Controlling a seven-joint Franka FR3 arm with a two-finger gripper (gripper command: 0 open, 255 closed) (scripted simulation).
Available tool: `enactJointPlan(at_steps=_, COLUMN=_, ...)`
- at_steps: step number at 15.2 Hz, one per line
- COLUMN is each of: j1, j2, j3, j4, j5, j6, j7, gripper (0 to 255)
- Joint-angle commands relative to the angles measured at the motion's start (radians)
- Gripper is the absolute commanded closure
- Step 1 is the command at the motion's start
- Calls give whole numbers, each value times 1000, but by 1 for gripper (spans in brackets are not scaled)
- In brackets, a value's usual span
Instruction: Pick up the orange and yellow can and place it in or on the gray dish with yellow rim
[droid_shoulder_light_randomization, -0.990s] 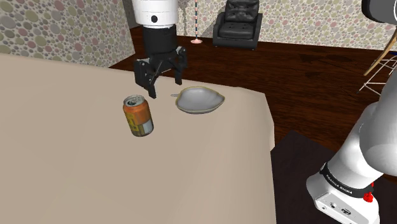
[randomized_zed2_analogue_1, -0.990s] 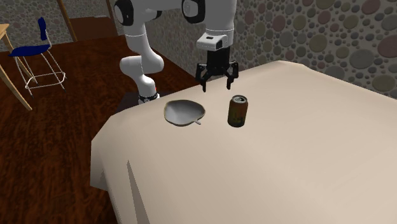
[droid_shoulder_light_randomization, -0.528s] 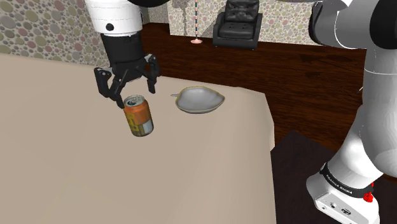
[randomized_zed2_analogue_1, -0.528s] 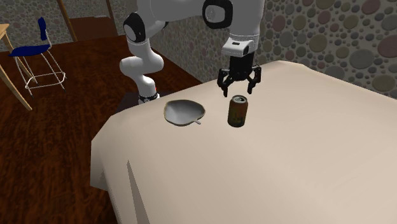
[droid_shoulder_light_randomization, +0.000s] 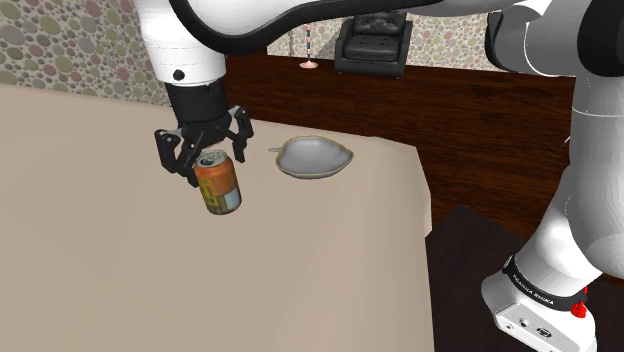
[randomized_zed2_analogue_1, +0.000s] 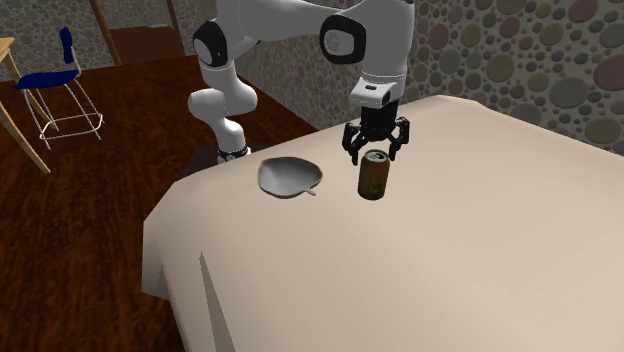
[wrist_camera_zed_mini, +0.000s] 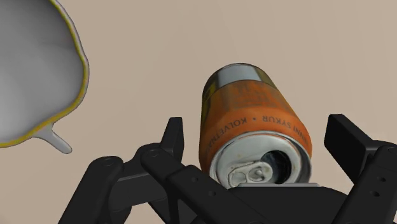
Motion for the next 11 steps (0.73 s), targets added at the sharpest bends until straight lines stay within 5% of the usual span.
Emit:
enactJointPlan(at_steps=1, j1=-1, j2=-1, j3=0, j4=-7, j5=0, j6=6, j7=1, gripper=0)
enactJointPlan(at_steps=6, j1=-1, j2=-1, j3=0, j4=-7, j5=0, j6=6, j7=1, gripper=0)
enactJointPlan(at_steps=7, j1=-1, j2=-1, j3=0, j4=-7, j5=0, j6=6, j7=1, gripper=255)
enactJointPlan(at_steps=11, j1=-1, j2=-1, j3=0, j4=-7, j5=0, j6=6, j7=1, gripper=255)
